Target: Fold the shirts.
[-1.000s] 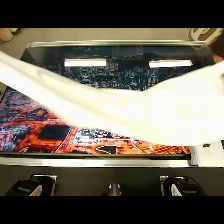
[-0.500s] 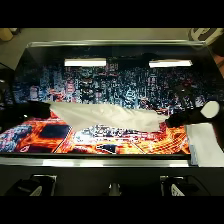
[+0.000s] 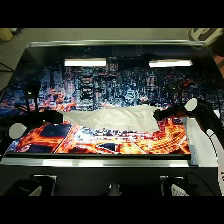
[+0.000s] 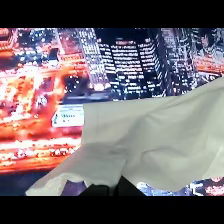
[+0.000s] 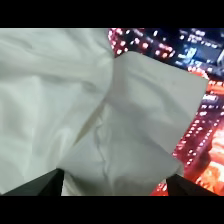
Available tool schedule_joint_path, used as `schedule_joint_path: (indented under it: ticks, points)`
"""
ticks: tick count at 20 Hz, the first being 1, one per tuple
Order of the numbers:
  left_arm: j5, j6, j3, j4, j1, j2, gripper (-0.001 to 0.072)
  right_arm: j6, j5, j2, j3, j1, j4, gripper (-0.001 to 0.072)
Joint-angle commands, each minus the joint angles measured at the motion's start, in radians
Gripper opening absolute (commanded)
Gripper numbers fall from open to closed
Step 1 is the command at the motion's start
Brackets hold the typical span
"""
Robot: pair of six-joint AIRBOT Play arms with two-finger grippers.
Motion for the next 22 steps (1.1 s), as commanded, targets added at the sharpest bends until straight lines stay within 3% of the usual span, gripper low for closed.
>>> schedule_joint_path:
  ticks: [1,4,6,9,10,12,15,18,20,22]
  points:
    - [0.008,-0.003,-0.005,-0.001,0.000,-0.009,0.0030,-0.111,0.237,0.025,0.033,0.000,0.020,0.0692]
    - [0.007,-0.003,-0.005,-0.001,0.000,-0.009,0.0029,-0.124,0.316,0.037,0.004,0.000,0.006,0.0668]
    - [0.007,-0.003,-0.005,-0.002,0.000,-0.009,0.0030,-0.129,0.238,0.030,-0.043,0.000,0.009,0.0621]
    - [0.006,-0.003,-0.005,-0.019,0.000,-0.009,0.0029,-0.129,0.145,-0.046,-0.066,0.000,0.040,0.0607]
    - [0.006,-0.003,-0.005,-0.024,0.000,-0.009,0.0029,-0.129,0.133,-0.073,-0.066,0.000,0.072,0.0476]
    - [0.007,-0.003,-0.003,-0.024,0.000,-0.008,0.0030,-0.129,0.140,-0.084,-0.064,0.000,0.146,0.0016]
    - [0.002,0.017,0.053,-0.011,0.001,0.009,0.0029,-0.172,0.225,-0.018,0.021,0.000,0.163,0.0024]
    - [-0.042,0.016,0.277,0.113,0.001,0.065,0.0029,-0.186,0.296,0.148,0.261,0.000,0.066,0.0023]
    - [-0.056,0.015,0.495,0.209,0.001,0.109,0.0029,-0.180,0.271,0.288,0.488,0.000,-0.058,0.0023]
    - [-0.064,-0.033,0.706,0.235,0.007,0.142,0.0029,-0.083,0.161,0.424,0.684,0.000,-0.208,0.0023]
